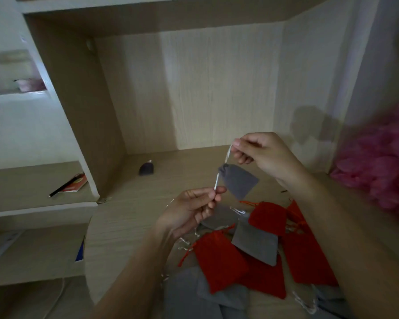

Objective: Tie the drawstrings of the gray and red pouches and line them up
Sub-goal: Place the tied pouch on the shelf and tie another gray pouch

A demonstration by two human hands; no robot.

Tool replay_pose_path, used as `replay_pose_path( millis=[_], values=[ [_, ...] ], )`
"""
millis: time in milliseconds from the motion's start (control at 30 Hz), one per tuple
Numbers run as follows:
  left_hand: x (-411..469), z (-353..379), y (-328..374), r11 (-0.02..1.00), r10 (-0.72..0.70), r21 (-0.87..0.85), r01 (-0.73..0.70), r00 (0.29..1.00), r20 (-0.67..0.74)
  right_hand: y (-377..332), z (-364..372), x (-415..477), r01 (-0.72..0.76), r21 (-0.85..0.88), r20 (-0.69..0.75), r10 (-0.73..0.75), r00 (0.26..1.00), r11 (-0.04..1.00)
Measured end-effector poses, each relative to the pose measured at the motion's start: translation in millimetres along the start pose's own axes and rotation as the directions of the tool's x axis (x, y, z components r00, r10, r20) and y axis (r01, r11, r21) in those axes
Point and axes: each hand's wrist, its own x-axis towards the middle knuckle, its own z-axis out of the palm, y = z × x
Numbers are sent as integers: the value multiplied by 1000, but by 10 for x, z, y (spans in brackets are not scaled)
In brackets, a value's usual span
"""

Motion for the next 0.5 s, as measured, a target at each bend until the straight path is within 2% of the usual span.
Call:
replay_pose_path(
  millis=[167, 300, 433, 500],
  values=[
    [-19, -44, 68, 993, 50, 109, -40, 995, -88, 10, -130, 9, -4, 18, -135, 6, 991, 1000],
    [-27, -141, 106, 989, 143, -35, -145, 989, -37, -30, -73, 16, 10, 116, -182, 11, 983, 993],
    [3, -208, 94, 924, 219, -310, -224, 974, -52, -110, -69, -17, -8, 196, -30, 14, 999, 981],
    [-3, -206, 94, 870, 231, -427, -245, 969, -85, -145, 21, -48, -63, 351, 86, 34, 996, 934]
  ],
)
